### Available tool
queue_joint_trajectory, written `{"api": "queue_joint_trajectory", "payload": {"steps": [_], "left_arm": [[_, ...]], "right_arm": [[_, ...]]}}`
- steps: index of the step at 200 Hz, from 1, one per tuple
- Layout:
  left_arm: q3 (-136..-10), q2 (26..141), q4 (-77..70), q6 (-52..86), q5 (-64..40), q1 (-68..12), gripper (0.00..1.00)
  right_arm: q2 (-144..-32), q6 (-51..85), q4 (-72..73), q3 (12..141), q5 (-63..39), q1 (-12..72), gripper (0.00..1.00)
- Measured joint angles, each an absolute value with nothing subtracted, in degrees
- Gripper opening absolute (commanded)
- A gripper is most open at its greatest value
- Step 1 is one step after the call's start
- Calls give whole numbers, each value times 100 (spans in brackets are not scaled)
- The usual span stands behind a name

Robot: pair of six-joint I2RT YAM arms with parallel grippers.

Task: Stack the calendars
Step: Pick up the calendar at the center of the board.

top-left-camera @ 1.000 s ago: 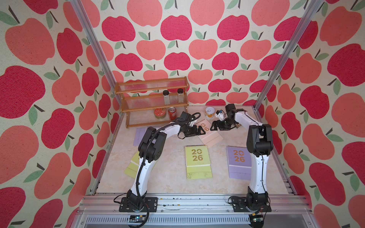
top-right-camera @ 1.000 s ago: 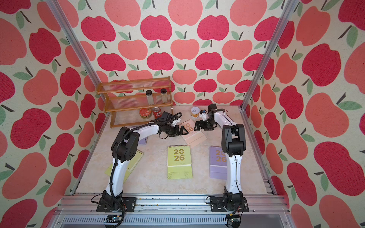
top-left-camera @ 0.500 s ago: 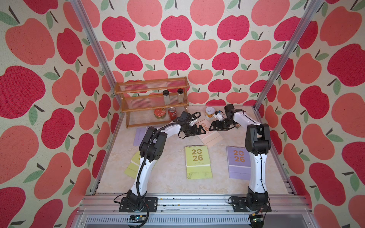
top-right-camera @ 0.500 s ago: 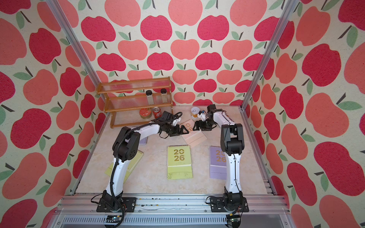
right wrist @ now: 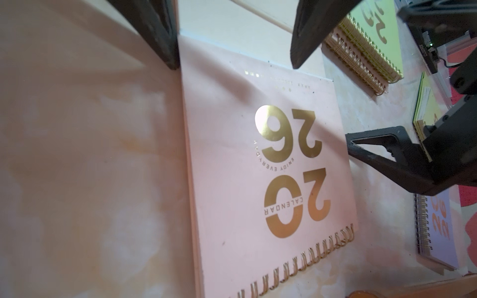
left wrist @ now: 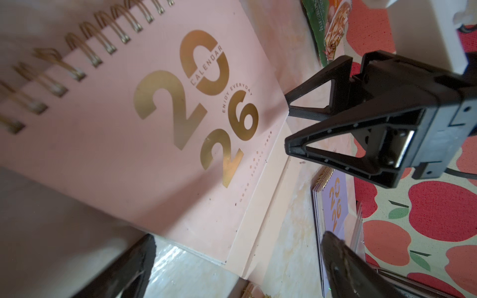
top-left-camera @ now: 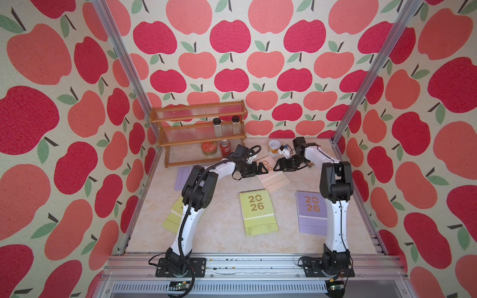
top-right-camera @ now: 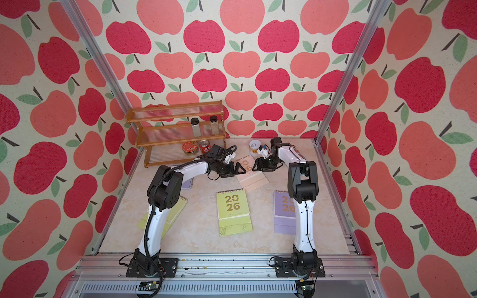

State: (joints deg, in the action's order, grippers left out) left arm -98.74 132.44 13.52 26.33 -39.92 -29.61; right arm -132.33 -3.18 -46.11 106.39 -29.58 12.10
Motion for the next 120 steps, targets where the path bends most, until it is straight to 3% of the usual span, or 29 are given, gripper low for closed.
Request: {"api": "queue_joint_trajectory", "payload": {"steps": [120], "left_arm": [[-9876,13262,1284,2757,-3999,-2912,97]], "right_arm": [[-12613,47,-4348,10510,-3806,1258,55]]}}
